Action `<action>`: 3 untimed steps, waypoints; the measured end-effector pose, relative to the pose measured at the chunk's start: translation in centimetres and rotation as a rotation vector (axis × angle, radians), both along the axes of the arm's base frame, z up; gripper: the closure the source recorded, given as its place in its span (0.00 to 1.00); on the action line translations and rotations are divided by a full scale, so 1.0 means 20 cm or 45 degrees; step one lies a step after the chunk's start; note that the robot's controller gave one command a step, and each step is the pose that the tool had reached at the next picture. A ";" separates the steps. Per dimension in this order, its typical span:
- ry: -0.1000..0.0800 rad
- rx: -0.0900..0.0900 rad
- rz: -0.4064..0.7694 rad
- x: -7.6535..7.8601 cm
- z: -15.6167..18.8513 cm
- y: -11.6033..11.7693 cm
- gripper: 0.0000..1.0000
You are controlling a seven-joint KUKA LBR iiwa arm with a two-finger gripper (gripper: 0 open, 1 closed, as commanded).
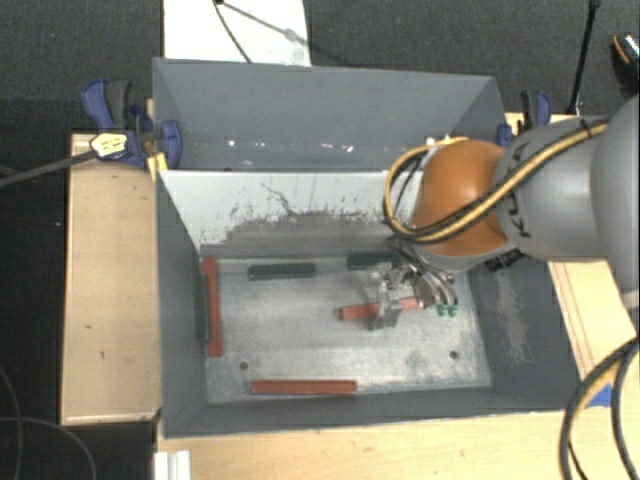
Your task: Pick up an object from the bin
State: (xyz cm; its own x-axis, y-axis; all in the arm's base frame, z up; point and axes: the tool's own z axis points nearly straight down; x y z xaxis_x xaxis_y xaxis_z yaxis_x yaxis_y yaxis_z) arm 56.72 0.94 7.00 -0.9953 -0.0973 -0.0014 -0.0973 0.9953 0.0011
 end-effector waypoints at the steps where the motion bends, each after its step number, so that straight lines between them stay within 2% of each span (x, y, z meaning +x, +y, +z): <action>1: -0.004 0.001 -0.001 0.00 0.03 0.00 1.00; 2: -0.006 0.000 -0.002 0.01 0.18 0.00 1.00; 3: -0.009 -0.001 -0.004 0.02 0.44 0.00 1.00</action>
Offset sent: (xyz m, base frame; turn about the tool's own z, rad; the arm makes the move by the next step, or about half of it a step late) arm -0.0002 0.0000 0.0045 0.0000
